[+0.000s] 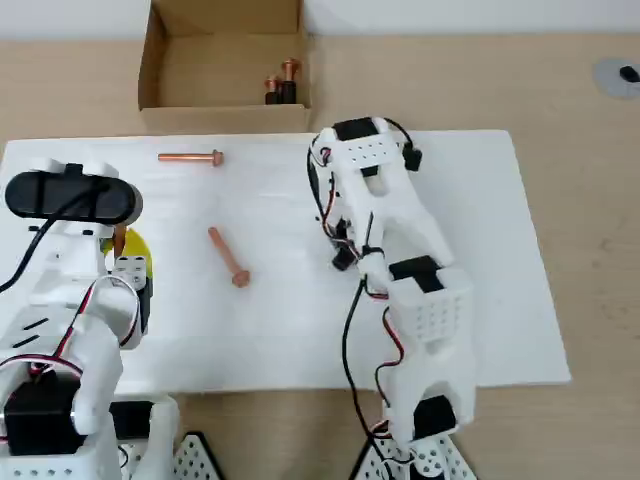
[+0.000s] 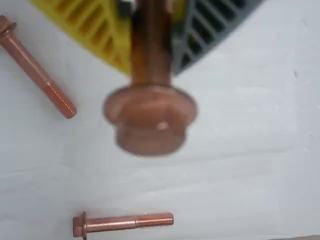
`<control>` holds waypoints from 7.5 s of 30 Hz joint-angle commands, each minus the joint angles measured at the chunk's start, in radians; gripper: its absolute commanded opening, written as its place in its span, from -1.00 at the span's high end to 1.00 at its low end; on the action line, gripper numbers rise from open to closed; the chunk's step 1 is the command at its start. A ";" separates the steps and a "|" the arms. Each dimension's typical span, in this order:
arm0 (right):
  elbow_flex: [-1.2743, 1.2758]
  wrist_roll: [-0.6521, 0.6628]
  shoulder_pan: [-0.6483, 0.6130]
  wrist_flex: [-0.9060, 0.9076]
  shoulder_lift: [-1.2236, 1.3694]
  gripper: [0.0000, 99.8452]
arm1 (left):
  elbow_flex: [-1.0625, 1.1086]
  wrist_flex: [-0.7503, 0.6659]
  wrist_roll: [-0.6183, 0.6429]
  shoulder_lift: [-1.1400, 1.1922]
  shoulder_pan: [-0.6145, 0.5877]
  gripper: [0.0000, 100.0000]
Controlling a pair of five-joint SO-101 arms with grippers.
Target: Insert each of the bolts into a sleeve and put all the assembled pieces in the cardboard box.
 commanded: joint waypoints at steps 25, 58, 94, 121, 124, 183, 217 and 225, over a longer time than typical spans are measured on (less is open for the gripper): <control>-1.342 0.895 -0.242 0.083 -0.254 0.98 | -0.038 -0.529 0.384 -0.087 -0.068 0.98; 0.325 0.876 -0.305 -0.123 -1.273 0.98 | 0.074 -0.766 0.384 -0.082 0.224 0.99; 1.643 0.907 -0.486 -1.269 -2.121 0.98 | -0.166 -0.298 0.551 -0.176 0.499 0.99; 1.644 0.859 -0.553 -1.269 -2.121 0.98 | 0.029 -0.379 0.574 -0.189 0.506 0.99; 1.644 0.859 -0.553 -1.269 -2.121 0.98 | 0.034 -0.381 0.578 -0.189 0.506 0.99; 1.613 0.858 -0.558 -1.261 -2.121 0.98 | 0.304 -0.710 0.466 -0.189 0.503 0.99; 1.575 0.858 -0.555 -1.261 -2.121 0.98 | 0.144 -0.476 0.474 -0.191 0.603 0.99; 1.555 0.858 -0.553 -1.261 -2.121 0.98 | 0.158 -0.535 0.463 -0.191 0.482 0.99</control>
